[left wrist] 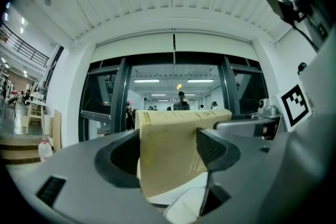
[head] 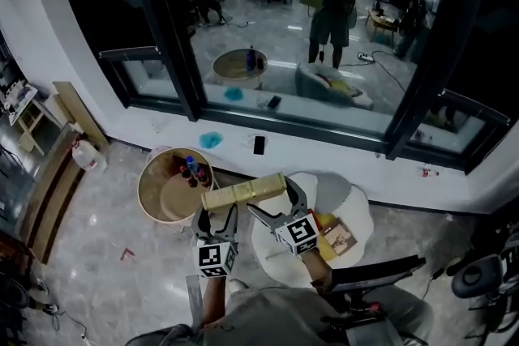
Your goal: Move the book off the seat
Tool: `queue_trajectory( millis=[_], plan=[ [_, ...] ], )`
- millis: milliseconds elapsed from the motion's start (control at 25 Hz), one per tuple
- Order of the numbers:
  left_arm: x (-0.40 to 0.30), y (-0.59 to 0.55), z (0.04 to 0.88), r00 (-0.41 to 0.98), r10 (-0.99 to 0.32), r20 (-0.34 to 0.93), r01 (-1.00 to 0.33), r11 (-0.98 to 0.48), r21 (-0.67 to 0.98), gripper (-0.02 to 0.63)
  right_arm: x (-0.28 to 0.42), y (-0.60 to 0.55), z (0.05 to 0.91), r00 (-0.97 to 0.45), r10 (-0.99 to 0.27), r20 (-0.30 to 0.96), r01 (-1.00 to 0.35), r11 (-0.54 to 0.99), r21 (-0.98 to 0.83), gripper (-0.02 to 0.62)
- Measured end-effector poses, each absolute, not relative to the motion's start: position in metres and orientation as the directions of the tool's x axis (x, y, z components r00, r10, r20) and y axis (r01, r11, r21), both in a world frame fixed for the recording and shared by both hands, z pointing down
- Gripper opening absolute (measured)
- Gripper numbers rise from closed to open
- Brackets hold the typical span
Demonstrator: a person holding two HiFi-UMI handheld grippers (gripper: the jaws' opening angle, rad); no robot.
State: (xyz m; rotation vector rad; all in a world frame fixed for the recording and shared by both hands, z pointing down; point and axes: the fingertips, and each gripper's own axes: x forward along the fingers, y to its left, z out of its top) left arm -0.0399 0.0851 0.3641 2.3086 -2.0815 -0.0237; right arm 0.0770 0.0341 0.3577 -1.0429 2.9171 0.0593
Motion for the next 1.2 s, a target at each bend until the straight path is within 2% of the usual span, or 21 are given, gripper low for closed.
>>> queue_trajectory(
  millis=[360,640,920,1200],
  plan=[
    [-0.116,0.072,0.391,0.236,-0.972,-0.001,-0.967,-0.235,0.098,0.330,0.007,0.037,0.378,-0.697,-0.717,0.015,-0.715,0.696,0.059,0.479],
    [-0.154,0.058,0.415,0.311,-0.950,0.036,-0.944,-0.303,0.133,0.319,-0.029,0.028,0.403,-0.627,-0.775,0.081,-0.774,0.631,0.055,0.479],
    [-0.187,0.057,0.433,0.297,-0.952,0.080,-0.946,-0.282,0.160,0.318,-0.063,0.025,0.418,-0.637,-0.760,0.128,-0.761,0.646,0.049,0.479],
    [-0.215,0.046,0.426,0.266,-0.962,0.067,-0.956,-0.253,0.150,0.316,-0.091,0.010,0.414,-0.656,-0.747,0.107,-0.748,0.662,0.043,0.479]
  ],
)
